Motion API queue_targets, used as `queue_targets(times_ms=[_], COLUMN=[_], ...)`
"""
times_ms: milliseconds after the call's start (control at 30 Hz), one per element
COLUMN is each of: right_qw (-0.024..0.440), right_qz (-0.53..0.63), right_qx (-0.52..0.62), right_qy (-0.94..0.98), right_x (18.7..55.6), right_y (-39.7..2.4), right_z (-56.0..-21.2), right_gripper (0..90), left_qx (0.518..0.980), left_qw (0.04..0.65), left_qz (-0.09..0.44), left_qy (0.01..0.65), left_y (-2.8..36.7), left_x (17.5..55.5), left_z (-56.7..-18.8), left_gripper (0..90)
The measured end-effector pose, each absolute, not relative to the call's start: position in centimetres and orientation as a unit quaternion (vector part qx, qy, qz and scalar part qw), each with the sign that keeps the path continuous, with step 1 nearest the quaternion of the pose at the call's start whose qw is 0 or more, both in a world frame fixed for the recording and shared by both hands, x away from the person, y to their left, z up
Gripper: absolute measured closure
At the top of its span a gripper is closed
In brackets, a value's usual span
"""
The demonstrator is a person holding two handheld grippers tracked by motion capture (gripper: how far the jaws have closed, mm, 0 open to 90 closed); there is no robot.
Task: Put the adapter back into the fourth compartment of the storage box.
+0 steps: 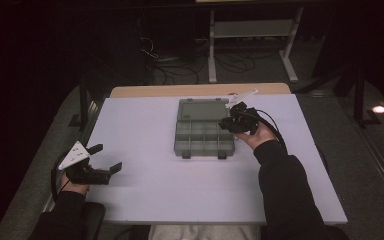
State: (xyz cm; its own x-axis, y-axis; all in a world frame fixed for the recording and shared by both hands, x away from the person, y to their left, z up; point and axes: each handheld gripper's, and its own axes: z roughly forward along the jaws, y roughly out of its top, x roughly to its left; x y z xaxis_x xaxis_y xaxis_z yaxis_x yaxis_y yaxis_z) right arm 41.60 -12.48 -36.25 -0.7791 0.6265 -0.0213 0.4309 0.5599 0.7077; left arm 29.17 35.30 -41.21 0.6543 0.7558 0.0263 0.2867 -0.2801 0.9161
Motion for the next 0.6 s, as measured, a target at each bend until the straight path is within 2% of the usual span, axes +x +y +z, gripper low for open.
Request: queue_targets(times_ms=[600], right_qw=[0.125], right_qz=[0.326], right_qx=[0.323], right_qy=[0.880], right_x=[43.9], right_y=[-11.7], right_z=[-39.4], right_gripper=[75.3], left_qx=[0.764], left_qw=[0.493], left_qz=[0.238], left_qy=[0.341], left_y=[35.3], left_x=[29.2], left_z=[-41.2], left_gripper=[0.0])
